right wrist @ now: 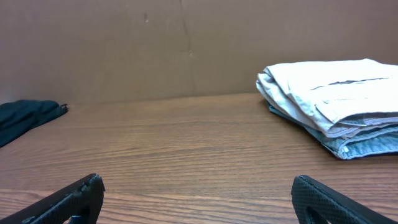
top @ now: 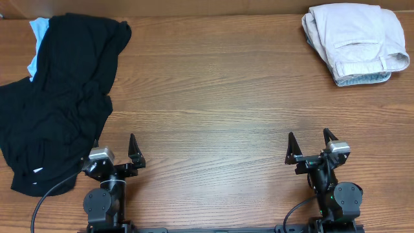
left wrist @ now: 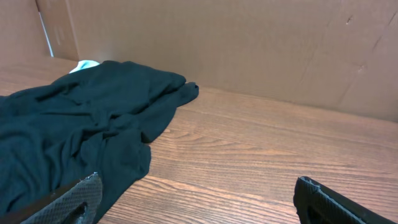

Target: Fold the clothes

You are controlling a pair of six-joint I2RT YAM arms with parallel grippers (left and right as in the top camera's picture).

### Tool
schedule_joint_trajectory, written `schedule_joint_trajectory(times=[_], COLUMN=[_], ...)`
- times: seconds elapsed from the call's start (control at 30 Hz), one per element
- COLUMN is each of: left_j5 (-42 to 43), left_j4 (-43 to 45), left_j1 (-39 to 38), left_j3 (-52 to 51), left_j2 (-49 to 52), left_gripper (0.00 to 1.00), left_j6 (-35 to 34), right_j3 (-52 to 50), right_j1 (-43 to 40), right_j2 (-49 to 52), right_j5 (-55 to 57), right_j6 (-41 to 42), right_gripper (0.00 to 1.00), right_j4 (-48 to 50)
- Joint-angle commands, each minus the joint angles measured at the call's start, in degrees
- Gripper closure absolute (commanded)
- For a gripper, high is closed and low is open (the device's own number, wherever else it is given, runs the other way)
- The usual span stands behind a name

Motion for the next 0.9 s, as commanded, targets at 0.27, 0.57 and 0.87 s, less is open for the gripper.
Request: schedule_joint_trajectory(times=[0.27, 0.57, 0.87], left_j5=[0.5, 0.6, 0.9], left_j4=[0.2, 0.3, 1.1], left_j1=[0.3, 0.3, 0.3], left_j3=[-0.4, -0.4, -0.4], left_j2=[-0.7, -0.7, -0.7], left_gripper=[0.00, 0.00, 0.00], left_j6=[1.5, 1.5, 0.9], right_j3=[-0.6, -0.6, -0.6], right_j1=[0.3, 0.3, 0.3], right_j2=[-0.5, -0.5, -0.5], right_j5=[1.2, -6.5, -16.0], right_j6=[-0.4, 0.5, 0.5], right_gripper=[0.00, 0.00, 0.00], right_j4=[0.1, 0.9, 7.4])
